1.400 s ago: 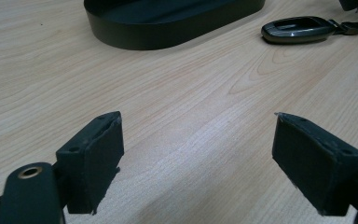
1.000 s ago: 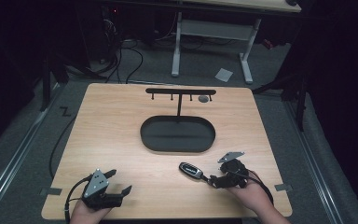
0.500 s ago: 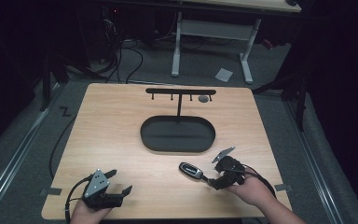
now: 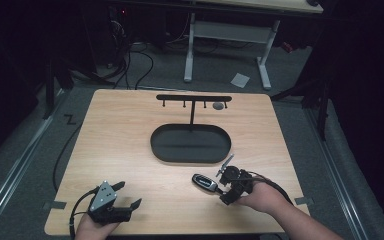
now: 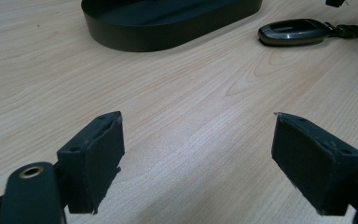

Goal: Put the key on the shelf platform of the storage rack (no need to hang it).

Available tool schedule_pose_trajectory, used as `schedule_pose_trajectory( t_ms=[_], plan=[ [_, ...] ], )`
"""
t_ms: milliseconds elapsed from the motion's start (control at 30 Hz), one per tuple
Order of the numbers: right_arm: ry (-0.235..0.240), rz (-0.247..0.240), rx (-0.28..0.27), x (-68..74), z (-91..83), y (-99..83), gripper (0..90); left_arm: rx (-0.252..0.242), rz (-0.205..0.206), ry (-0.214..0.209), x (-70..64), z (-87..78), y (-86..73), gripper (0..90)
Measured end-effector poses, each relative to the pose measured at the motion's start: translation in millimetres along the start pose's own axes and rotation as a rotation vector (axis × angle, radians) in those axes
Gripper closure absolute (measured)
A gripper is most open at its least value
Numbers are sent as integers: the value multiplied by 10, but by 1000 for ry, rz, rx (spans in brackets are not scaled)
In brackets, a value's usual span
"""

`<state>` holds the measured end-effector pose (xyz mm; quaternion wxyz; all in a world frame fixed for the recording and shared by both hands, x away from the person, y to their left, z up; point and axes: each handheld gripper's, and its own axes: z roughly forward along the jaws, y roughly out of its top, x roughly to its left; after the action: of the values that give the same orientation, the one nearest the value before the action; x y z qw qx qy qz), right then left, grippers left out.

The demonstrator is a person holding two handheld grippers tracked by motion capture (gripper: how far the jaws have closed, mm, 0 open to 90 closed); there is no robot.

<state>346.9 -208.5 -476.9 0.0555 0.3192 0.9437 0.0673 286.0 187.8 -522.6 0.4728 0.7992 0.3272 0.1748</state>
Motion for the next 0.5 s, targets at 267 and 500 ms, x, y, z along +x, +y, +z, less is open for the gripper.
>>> schedule_pose_trajectory(
  t_ms=[267, 500],
  plan=[
    [2, -5, 21, 13, 8, 117, 202, -6, -2, 1, -4, 2, 2, 176],
    [-17, -46, 28, 67, 9, 253, 211, -4, 1, -1, -5, -5, 3, 177]
  ],
)
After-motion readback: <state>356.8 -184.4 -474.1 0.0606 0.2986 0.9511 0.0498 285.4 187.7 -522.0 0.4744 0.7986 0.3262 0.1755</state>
